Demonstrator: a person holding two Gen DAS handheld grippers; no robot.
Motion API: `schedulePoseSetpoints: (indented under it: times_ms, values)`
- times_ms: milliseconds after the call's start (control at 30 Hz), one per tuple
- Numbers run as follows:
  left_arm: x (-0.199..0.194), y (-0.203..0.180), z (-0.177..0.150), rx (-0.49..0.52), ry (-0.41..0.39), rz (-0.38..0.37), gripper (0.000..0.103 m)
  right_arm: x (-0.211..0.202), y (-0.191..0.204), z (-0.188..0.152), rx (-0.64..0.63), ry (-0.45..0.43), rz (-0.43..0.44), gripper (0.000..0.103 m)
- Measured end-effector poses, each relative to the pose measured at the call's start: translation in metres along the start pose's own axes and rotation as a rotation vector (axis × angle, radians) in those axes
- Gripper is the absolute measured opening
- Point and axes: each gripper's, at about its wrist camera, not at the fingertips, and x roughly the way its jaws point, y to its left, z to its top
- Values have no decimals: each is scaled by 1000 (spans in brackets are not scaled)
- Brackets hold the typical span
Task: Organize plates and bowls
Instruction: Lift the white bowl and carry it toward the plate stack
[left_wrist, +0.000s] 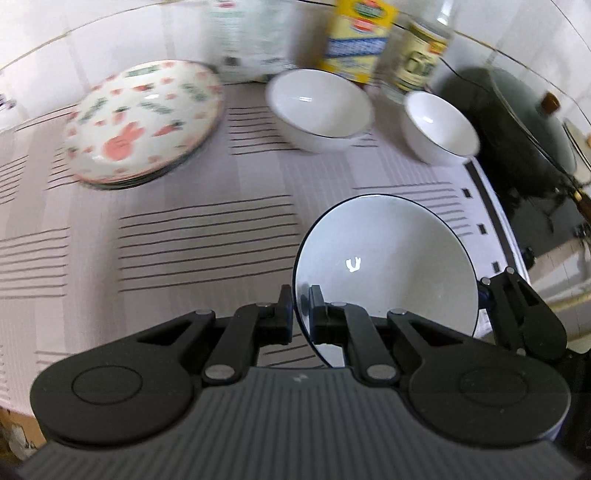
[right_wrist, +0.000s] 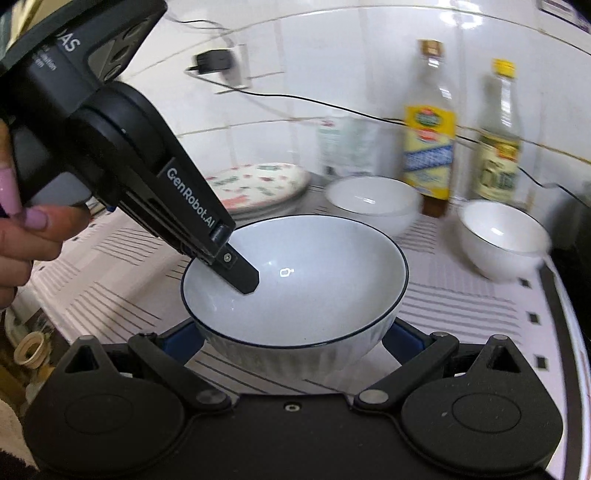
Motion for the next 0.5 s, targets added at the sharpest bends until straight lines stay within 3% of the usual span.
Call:
schedulePoseSetpoints:
  times_ms: [500]
  values:
    - [-10, 93, -10, -146, -12, 121, 7, 64, 71, 31, -118, 19, 172, 103]
